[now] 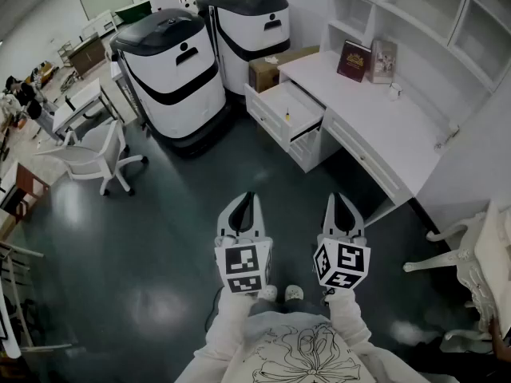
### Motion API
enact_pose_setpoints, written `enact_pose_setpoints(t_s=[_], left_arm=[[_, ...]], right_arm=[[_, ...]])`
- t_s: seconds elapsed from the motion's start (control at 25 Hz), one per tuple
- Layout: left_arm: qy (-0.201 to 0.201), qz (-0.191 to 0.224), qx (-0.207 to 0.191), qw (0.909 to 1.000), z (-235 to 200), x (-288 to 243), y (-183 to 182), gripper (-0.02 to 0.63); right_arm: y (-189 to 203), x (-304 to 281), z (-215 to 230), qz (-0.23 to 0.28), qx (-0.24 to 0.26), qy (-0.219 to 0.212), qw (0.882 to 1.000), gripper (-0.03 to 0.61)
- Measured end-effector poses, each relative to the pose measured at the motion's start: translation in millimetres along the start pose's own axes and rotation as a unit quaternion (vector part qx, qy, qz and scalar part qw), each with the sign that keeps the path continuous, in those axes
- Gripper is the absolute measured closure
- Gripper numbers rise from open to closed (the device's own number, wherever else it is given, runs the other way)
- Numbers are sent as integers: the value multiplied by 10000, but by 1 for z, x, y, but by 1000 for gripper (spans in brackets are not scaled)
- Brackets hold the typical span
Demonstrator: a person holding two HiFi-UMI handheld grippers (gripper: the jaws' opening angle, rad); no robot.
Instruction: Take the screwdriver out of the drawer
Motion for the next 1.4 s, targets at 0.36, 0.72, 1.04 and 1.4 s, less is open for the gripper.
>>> enact_pose_setpoints(t_s=[0.36, 0.72, 1.04, 1.4], left_arm=[[28, -10, 10, 10000, -9, -10, 0, 598], [151, -61, 11, 9999, -25, -22, 4, 598], [206, -210, 30, 9996, -41, -29, 14, 598], [143, -317, 33, 9994, -50, -61, 17, 598]], right_arm=[[2, -12, -5, -30, -4, 10, 10000, 575], [8, -26, -16, -47, -18, 202, 9998, 575], [21, -34, -27, -232, -12, 398, 9989, 575], [23, -73, -26, -299, -26, 304, 9991, 575]])
Point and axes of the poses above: the fingertips, and each gripper's own axes: x backward along the fingers, z to its right, y out of its underside, the point moved 6 cm from there along x, backward along the fingers, and after that the axes turned 1 degree about -z, right-handed, at the moved point
